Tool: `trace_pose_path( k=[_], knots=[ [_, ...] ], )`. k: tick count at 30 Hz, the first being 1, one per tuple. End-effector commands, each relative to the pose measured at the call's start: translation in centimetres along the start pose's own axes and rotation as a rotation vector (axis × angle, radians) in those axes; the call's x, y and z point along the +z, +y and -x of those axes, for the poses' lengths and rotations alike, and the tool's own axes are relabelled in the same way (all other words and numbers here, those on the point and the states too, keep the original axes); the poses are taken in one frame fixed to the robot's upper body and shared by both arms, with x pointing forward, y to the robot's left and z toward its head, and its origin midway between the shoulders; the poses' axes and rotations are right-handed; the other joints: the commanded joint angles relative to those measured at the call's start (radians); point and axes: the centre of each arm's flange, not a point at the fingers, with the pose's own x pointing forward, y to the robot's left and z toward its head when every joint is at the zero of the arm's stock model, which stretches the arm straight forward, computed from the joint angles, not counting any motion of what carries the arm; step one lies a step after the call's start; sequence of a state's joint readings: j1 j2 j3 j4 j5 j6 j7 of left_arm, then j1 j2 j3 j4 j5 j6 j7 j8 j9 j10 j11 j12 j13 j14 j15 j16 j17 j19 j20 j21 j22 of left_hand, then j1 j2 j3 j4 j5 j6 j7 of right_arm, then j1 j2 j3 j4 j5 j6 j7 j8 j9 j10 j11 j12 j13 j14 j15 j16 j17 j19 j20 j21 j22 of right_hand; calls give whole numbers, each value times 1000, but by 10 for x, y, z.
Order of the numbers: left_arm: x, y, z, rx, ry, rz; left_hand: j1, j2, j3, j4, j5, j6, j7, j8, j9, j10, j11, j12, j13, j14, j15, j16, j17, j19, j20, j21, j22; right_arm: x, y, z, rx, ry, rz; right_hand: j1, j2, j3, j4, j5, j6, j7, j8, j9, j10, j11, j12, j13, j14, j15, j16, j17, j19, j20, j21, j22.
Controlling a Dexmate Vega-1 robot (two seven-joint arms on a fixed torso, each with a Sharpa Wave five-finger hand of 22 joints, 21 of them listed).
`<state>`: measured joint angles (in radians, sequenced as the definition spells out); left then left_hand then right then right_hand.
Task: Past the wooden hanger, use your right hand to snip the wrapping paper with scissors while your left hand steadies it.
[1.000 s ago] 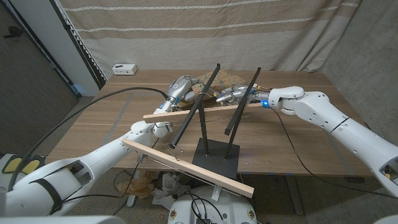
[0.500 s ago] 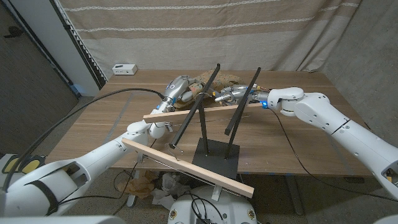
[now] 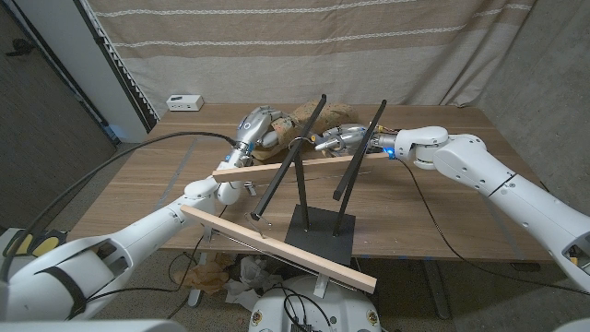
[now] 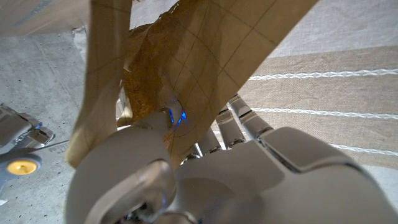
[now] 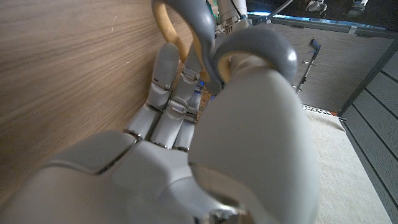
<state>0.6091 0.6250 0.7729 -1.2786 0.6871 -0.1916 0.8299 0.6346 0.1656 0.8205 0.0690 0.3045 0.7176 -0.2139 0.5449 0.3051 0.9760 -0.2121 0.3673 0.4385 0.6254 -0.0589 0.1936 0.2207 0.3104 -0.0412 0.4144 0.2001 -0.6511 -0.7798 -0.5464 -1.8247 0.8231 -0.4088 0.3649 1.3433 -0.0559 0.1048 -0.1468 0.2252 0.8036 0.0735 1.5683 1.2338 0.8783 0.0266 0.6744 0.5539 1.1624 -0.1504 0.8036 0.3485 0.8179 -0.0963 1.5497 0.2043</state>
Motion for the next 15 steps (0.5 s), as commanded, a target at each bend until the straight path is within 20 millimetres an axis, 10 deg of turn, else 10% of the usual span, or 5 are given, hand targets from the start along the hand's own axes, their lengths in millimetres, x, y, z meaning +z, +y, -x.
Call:
trace_pose_path(
  k=[1,15],
  knots=[
    [-14,12,4,38,-3,-47,13,0,4,-3,-1,13,-3,8,5,8,-3,7,3,6,-175,4,4,6,-85,4,3,4,3,2,11,-40,16,144,159,7,-3,-5,-4,2,2,5,127,-118,274,586,68,-72,29,334,-7,-122,5,2],
    [-14,11,8,22,31,-40,18,-1,6,-10,-5,18,-3,12,9,13,-3,10,3,6,-174,4,4,3,-85,4,4,-5,-1,1,2,-12,8,135,161,12,-1,-7,-2,2,3,5,129,-120,268,583,59,-70,35,323,-7,-122,5,0]
  ],
)
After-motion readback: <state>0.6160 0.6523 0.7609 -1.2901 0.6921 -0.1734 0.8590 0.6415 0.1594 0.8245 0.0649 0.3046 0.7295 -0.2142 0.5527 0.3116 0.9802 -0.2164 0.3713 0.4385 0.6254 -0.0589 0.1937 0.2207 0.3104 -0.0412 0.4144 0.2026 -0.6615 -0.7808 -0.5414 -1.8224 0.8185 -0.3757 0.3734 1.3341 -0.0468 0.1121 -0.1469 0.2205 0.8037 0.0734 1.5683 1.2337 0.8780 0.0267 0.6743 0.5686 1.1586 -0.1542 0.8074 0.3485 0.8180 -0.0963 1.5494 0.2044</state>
